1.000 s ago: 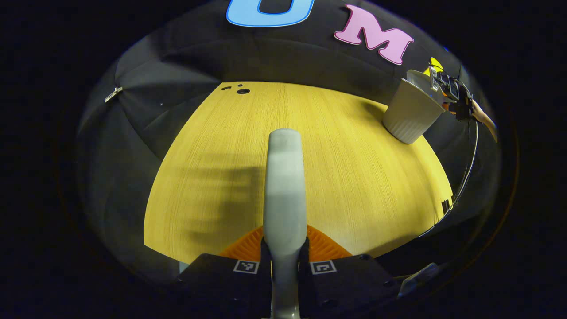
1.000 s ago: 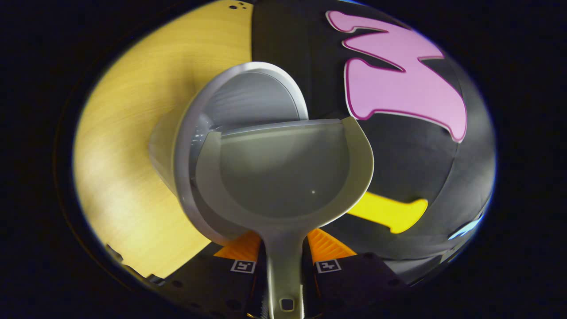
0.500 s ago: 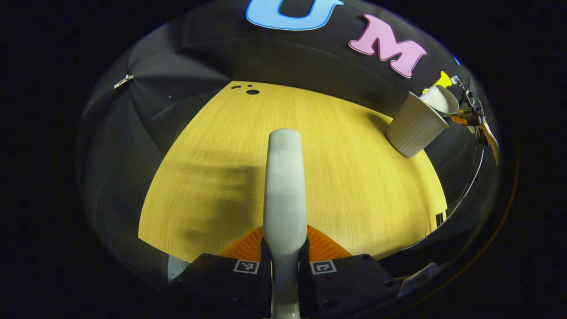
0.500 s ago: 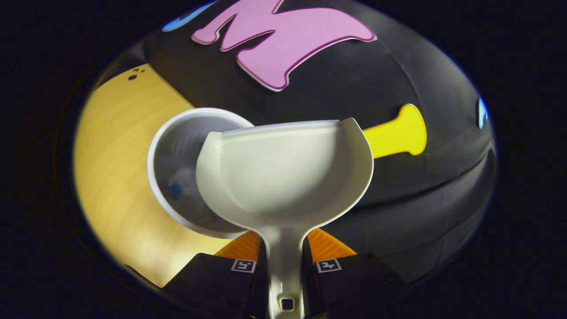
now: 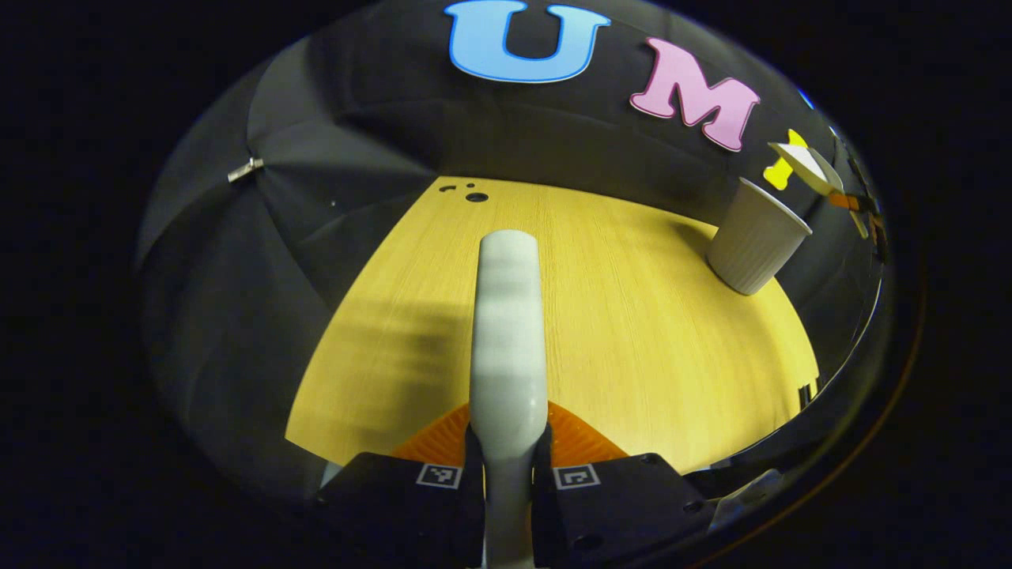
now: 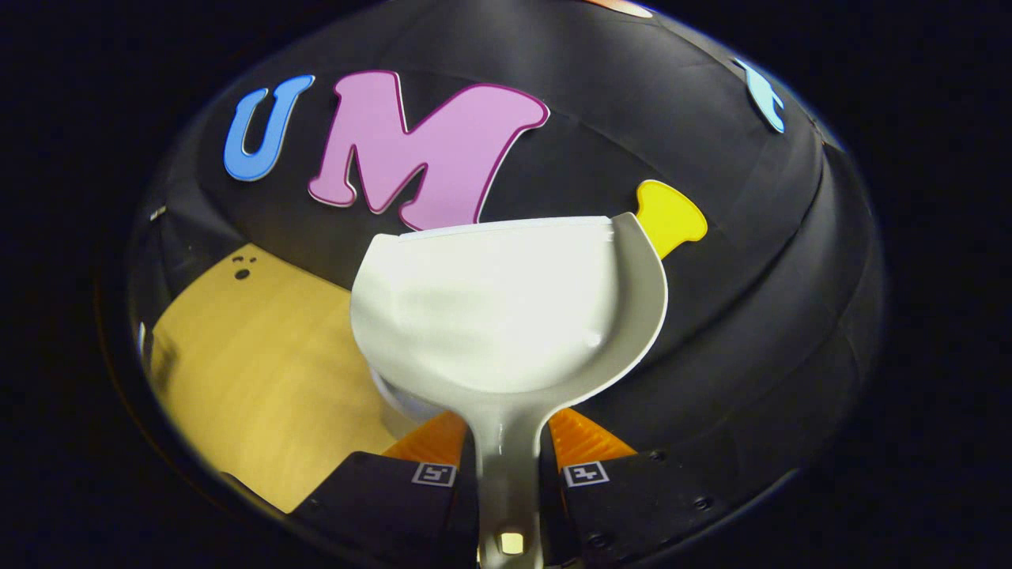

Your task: Pick up the small broom and dustpan from the desktop, sweep the trash into the dustpan with the broom, and then empty the trash into the garbage bin.

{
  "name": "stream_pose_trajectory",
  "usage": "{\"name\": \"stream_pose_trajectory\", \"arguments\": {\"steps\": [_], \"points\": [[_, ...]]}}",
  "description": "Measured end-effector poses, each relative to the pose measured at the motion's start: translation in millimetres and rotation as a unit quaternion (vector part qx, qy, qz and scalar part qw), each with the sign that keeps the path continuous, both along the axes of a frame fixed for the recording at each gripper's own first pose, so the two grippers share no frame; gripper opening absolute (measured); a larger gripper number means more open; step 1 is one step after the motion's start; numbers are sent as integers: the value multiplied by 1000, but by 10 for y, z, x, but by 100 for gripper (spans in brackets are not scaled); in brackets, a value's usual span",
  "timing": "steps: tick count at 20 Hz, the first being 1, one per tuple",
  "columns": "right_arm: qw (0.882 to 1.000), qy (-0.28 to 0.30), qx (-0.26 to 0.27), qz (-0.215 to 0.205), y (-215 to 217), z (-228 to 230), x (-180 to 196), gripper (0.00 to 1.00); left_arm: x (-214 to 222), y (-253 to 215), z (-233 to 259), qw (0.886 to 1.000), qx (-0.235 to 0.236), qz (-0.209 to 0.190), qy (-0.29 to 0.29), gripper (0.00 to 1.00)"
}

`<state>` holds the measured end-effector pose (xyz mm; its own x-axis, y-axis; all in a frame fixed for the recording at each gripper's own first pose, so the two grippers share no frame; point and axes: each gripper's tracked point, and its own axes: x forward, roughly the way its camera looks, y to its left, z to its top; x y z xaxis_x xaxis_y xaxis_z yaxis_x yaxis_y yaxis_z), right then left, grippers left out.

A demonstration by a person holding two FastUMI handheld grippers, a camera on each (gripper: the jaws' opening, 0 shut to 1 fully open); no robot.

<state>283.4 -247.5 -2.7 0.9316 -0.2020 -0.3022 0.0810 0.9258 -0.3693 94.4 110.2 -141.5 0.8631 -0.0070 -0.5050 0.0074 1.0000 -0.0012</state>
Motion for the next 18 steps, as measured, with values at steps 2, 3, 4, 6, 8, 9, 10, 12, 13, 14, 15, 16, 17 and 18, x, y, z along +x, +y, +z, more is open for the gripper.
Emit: {"name": "stream_pose_trajectory", "arguments": {"steps": [2, 3, 4, 6, 8, 9, 10, 12, 13, 14, 15, 16, 17, 18], "points": [[1000, -7, 25, 15, 252, 7, -64, 34, -6, -92, -19, 1000, -6, -7, -3, 28], [999, -6, 36, 25, 430, -12, -121, 34, -29, -125, -41, 1000, -7, -9, -3, 28], [998, -5, 46, 38, 638, -55, -209, 34, -36, -163, -62, 1000, -7, -12, -1, 29], [995, 0, 69, 67, 1044, -147, -445, 34, -38, -260, -101, 1000, -8, -22, 0, 28], [991, 12, 98, 90, 1383, -295, -616, 37, -29, -350, -135, 999, -8, -31, 1, 27], [989, 22, 110, 99, 1525, -393, -681, 34, -12, -390, -152, 999, -8, -35, 0, 28], [986, 31, 121, 107, 1653, -506, -731, 34, 3, -422, -160, 999, -8, -38, -1, 26], [983, 56, 130, 116, 1862, -806, -815, 34, 48, -493, -179, 999, -11, -41, -3, 27], [982, 66, 136, 117, 1938, -948, -882, 34, 71, -520, -210, 999, -13, -42, -2, 28], [979, 77, 144, 121, 2033, -1095, -948, 30, 90, -544, -231, 999, -14, -44, -1, 27], [976, 90, 153, 126, 2145, -1263, -1002, 34, 105, -562, -264, 999, -14, -45, 2, 28], [973, 106, 160, 130, 2245, -1463, -1053, 34, 129, -571, -298, 999, -14, -45, 6, 28], [969, 122, 169, 131, 2332, -1657, -1110, 34, 155, -577, -355, 999, -13, -45, 11, 28], [966, 138, 177, 131, 2393, -1846, -1138, 34, 187, -582, -393, 999, -13, -45, 16, 28]]}}
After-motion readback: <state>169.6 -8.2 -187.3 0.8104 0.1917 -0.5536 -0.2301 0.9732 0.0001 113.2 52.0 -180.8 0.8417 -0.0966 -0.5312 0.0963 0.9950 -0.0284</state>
